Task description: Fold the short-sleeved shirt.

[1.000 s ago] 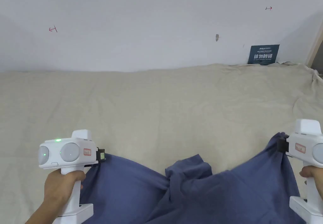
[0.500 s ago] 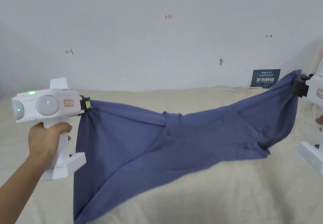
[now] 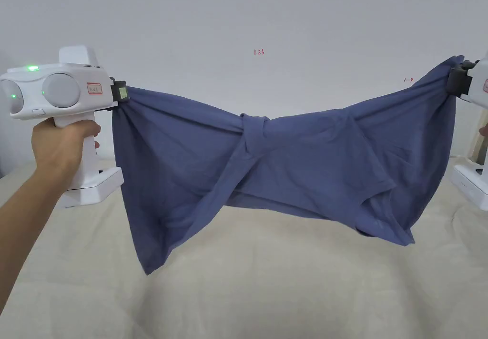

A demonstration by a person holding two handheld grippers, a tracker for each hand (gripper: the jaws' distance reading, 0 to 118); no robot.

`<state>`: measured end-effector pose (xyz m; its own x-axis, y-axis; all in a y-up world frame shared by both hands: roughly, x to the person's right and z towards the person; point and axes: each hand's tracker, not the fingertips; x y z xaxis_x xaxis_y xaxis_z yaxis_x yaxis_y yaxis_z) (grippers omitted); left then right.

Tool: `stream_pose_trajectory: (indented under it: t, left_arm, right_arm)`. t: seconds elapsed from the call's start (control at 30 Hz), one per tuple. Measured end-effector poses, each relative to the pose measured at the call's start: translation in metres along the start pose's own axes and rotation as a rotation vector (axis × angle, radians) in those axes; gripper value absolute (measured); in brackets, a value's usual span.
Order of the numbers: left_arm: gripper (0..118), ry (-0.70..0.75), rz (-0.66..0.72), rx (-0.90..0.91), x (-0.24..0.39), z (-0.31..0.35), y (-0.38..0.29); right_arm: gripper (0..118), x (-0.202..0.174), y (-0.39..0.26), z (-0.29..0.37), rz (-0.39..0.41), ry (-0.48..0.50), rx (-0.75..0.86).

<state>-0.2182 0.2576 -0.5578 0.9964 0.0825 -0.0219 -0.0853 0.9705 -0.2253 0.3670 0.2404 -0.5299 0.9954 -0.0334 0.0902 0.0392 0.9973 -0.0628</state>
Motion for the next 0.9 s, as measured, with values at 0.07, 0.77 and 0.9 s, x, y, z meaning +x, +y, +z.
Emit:
stream_pose_trajectory:
  t: [0.07,0.77,0.9]
  left_arm:
    - [5,0.014,-0.013,-0.011,-0.002,-0.014,-0.006]
    - [5,0.029,-0.043,-0.203,0.001,-0.078,-0.131]
    - [5,0.031,-0.027,-0.286,-0.006,-0.068,-0.189]
  right_arm:
    - [3,0.0,-0.008,-0.01,0.003,0.002,-0.018]
    - [3,-0.021,-0.142,-0.04,0.014,-0.011,-0.222]
    - [3,-0.015,-0.2,-0.026,-0.01,-0.017,-0.308]
